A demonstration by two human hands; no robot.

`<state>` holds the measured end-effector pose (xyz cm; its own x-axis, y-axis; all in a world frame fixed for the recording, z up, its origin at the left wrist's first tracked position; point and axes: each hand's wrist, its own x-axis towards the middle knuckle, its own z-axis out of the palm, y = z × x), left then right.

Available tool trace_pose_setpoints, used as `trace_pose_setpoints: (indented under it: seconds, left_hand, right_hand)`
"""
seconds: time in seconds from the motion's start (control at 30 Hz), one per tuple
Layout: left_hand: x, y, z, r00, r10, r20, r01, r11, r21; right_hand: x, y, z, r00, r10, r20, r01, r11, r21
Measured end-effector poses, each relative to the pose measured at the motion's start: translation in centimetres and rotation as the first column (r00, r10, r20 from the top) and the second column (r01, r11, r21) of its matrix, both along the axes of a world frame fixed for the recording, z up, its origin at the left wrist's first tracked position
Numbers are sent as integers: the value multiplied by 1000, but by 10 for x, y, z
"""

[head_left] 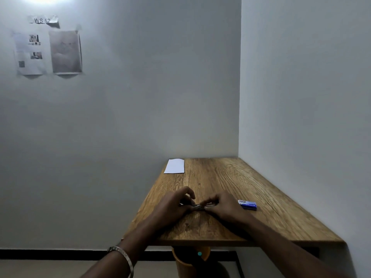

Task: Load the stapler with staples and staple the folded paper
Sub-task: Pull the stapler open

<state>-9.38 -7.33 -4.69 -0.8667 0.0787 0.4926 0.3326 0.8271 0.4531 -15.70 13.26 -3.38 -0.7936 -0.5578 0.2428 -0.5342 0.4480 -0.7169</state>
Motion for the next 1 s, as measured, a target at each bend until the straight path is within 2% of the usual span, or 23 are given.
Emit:
trace_pose_setpoints:
  seconds: [0.13,0.27,0.4,0.47,0.53,0.6,0.7,0.8,0.83,0.9,1.0]
  left_hand:
    - [0,1,0,1000,6,30,-6,1000,-13]
    - [1,4,2,998,23,58,-21,999,-44]
    - [5,6,3,999,25,35,-24,999,-37]
    - [7,7,5,999,41,13,-41,999,-17]
    - [9,11,7,996,81,-42,-80,997,19]
    - [13,17,10,985,122,-120,-122,992,10]
    - [22,28,22,917,138,-374,-225,954,-200]
    - [33,34,37,754,-71,-653,-316,832,-456]
    - [35,36,37,716,-177,-675,-320,777,-543]
    - [36,40,34,697,-332,-635,-293,677,-676]
    - [34,41,26,716,-372,-591,-272,631,-726]
  right_hand:
    - [4,3,-1,991,-112,67,124,968,-217]
    - [10,6,1,972,-215,98,235,924,-301]
    - [19,3,-1,932,-227,281,329,854,-403]
    - [22,-1,-1,867,-180,464,415,777,-473]
    - [27,-6,2,747,-64,662,529,660,-533]
    - [34,-14,6,624,81,777,628,540,-560]
    - [47,-22,15,482,284,829,720,410,-560]
    - [55,-24,26,358,476,803,769,338,-543]
    - [58,-24,30,339,520,784,777,316,-545]
    - [63,-25,37,323,527,786,812,272,-516]
    - [64,-28,42,297,492,818,852,250,-459]
